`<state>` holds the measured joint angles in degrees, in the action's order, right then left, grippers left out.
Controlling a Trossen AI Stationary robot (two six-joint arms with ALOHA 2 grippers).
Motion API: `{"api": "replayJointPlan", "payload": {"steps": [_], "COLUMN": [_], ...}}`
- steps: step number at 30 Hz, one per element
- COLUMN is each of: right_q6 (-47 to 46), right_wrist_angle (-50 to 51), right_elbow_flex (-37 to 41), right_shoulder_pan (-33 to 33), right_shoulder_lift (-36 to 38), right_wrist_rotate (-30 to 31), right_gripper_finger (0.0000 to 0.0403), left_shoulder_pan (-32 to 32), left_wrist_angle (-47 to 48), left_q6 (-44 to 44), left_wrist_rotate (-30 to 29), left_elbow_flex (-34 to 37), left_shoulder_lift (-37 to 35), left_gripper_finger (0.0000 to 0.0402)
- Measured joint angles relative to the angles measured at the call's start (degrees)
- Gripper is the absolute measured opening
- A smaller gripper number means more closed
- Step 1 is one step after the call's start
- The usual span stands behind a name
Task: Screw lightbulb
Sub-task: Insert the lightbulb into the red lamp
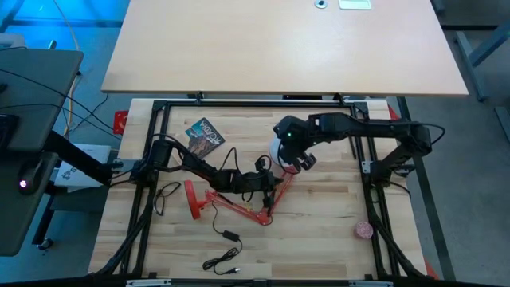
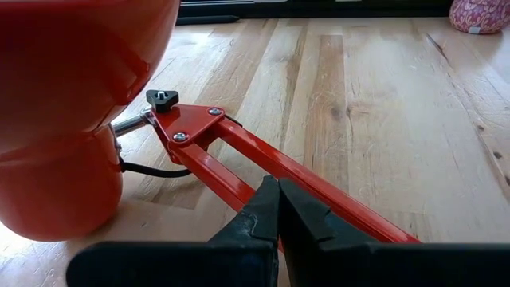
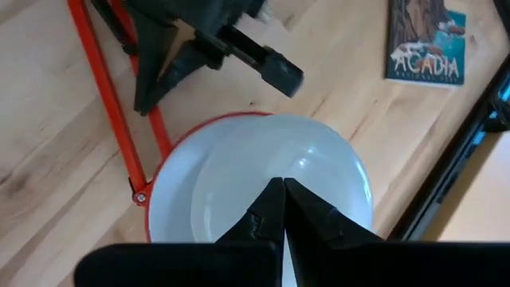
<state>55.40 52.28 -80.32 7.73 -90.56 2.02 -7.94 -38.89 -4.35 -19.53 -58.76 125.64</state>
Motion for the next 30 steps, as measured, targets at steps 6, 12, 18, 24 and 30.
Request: {"api": "replayJointPlan", "payload": {"steps": [6,12,18,24,30], "right_q6": [0.04,0.02,-3.33,-10.86,-19.77], "right_wrist_angle": [1.23,1.58,3.12,4.26,4.03], "right_elbow_flex": [-0.93,-1.01,-1.06,-1.06,-1.1], "right_shoulder_pan": [2.01,2.05,2.07,2.07,2.65], "right_shoulder_lift": [0.0,0.02,0.09,0.09,0.1], "right_wrist_rotate": [-0.94,-2.11,-5.29,-7.66,-7.63], "right_gripper_finger": [0.0,0.0,0.0,0.0,0.0], "left_shoulder_pan": [0.0,0.0,0.0,-0.04,-0.04], "left_wrist_angle": [-0.03,-0.04,-0.07,-0.17,-0.44], "left_q6": [-0.04,-0.08,-0.08,-0.1,-0.1], "left_wrist_rotate": [0.13,0.15,0.2,0.43,0.44], "left_elbow_flex": [0.0,0.0,0.0,0.0,0.0], "left_shoulder_lift": [0.0,0.0,-0.02,0.0,0.02], "left_gripper_finger": [0.0,0.0,0.0,0.0,0.0]}}
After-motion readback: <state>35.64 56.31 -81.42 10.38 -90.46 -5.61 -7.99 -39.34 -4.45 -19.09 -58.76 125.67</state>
